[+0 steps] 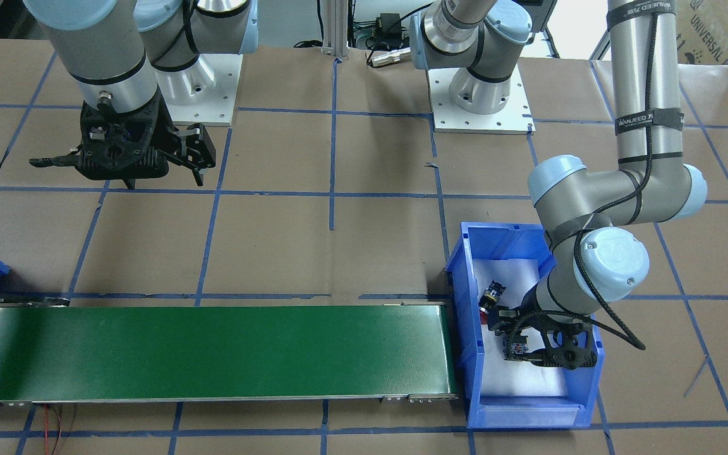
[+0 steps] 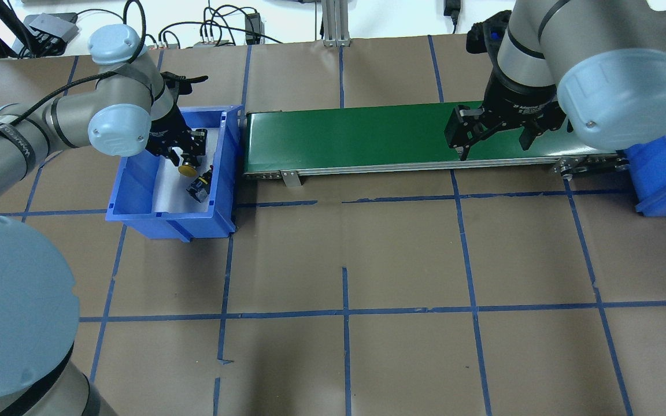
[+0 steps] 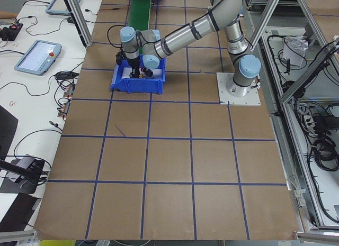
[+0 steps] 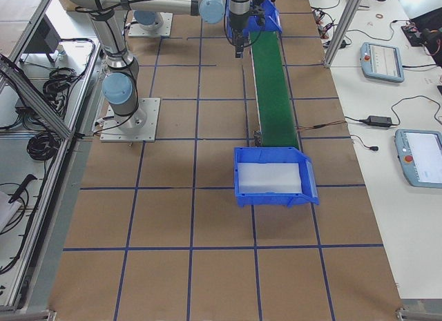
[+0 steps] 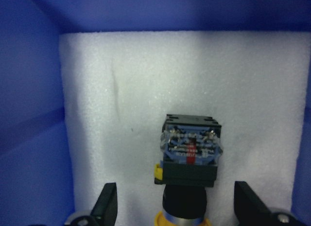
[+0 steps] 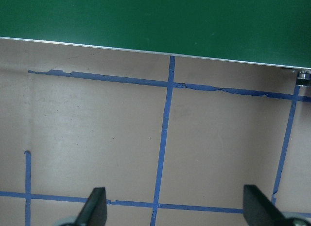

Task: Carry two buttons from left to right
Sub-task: 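Lift the yellow-capped button and carry it onto the green conveyor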

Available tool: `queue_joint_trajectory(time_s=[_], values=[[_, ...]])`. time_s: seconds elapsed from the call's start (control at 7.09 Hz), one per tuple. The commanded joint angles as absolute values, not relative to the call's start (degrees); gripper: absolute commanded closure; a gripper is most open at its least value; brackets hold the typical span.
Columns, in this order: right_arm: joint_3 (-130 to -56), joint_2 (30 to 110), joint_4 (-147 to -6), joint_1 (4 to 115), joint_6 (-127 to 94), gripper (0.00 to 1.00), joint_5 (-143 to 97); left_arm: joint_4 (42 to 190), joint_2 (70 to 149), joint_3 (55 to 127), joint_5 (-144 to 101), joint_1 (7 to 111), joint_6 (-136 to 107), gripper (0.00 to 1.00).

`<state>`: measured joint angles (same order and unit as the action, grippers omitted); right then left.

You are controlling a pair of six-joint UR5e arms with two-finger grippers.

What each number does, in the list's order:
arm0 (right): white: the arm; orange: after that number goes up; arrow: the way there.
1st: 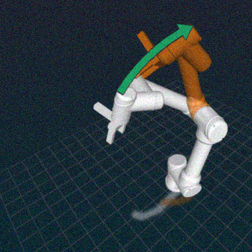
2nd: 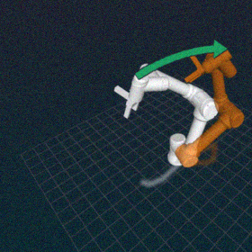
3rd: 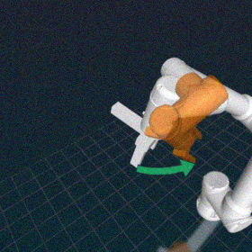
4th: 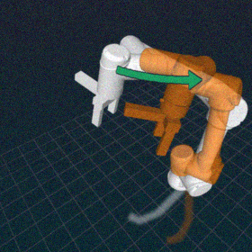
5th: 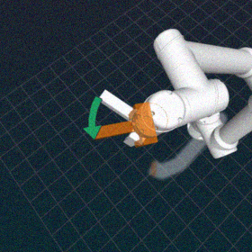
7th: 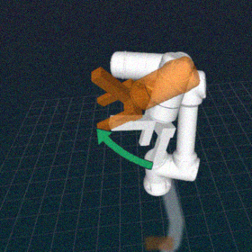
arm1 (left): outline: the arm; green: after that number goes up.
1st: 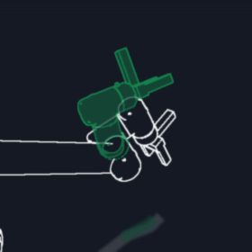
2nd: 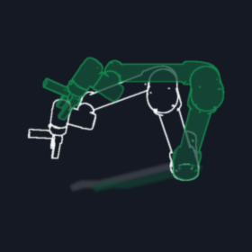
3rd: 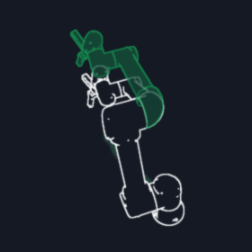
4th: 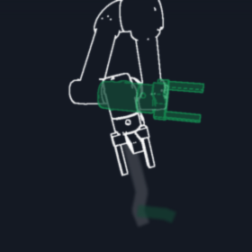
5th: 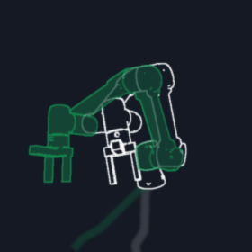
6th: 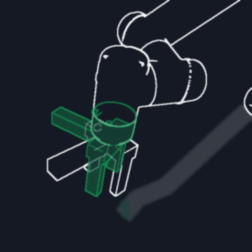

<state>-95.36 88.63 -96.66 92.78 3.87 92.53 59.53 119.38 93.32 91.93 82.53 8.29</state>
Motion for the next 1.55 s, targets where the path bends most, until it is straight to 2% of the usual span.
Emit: queue_joint_trajectory(time_s=[0.0, 0.56, 0.85, 1.13, 1.41], values=[[-95.36, 88.68, -96.68, 92.72, 3.78, 0.0, 92.46, 59.94, 118.83, 93.17, 91.76, 82.53, 7.04, 0.87], [-95.36, 88.68, -96.59, 92.72, 3.78, 0.0, 92.37, 67.76, 110.75, 89.66, 82.29, 82.7, 6.59, 0.89], [-95.36, 88.68, -96.59, 92.72, 3.78, 0.0, 92.46, 70.31, 110.39, 86.06, 79.56, 84.27, 6.07, 0.87], [-95.36, 88.68, -96.68, 92.72, 3.78, 0.0, 92.46, 69.26, 110.48, 86.13, 79.72, 91.28, 0.23, 0.88], [-95.27, 88.68, -96.77, 92.72, 3.87, 0.0, 92.55, 65.08, 111.61, 88.14, 79.54, 94.04, -3.87, 0.88]])
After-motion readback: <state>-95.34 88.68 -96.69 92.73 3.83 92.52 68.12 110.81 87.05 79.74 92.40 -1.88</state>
